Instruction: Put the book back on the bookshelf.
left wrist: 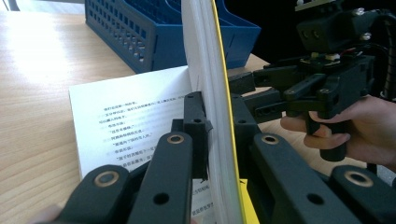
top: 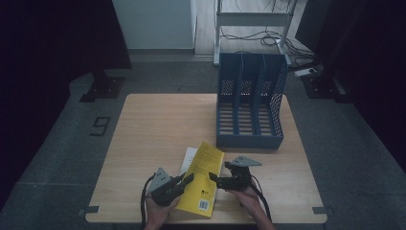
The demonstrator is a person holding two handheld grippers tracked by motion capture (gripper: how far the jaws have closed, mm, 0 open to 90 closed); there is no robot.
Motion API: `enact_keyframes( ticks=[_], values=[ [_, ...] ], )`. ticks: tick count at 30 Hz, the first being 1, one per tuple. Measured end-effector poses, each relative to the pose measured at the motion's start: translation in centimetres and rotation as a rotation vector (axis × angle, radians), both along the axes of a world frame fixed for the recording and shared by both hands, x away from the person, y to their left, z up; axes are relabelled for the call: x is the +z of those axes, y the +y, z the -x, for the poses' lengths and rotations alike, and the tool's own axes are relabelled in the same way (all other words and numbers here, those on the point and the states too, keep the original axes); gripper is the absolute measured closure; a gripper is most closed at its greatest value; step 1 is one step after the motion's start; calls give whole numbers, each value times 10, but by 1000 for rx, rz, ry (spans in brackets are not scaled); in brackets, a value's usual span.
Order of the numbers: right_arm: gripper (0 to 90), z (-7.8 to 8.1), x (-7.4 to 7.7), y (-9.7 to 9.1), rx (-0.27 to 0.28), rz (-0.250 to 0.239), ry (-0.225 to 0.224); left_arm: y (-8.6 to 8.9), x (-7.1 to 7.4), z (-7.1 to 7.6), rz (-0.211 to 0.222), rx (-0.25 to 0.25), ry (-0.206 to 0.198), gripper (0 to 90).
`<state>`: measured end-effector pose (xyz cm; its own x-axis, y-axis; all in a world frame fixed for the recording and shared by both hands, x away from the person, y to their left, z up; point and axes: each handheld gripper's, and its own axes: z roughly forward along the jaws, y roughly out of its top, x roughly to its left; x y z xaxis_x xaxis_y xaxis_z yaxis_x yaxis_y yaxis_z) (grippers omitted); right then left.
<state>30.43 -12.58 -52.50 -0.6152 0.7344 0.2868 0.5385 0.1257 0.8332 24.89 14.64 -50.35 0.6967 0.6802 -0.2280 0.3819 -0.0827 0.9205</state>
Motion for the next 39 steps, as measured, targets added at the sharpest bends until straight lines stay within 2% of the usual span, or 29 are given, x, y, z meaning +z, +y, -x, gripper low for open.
enact_keyframes(
  ticks=[10,22,33,39],
  values=[
    [128,-1,-1,1,19,-6,-5,-1,4,4,4,-19,-17,824],
    [104,-5,-4,-2,40,-59,23,-2,6,5,8,-28,-28,825],
    [112,-7,-7,-2,74,-88,59,0,6,4,17,-37,-23,824],
    [133,-6,-5,-3,75,-95,59,2,6,3,30,-48,-22,824]
  ],
)
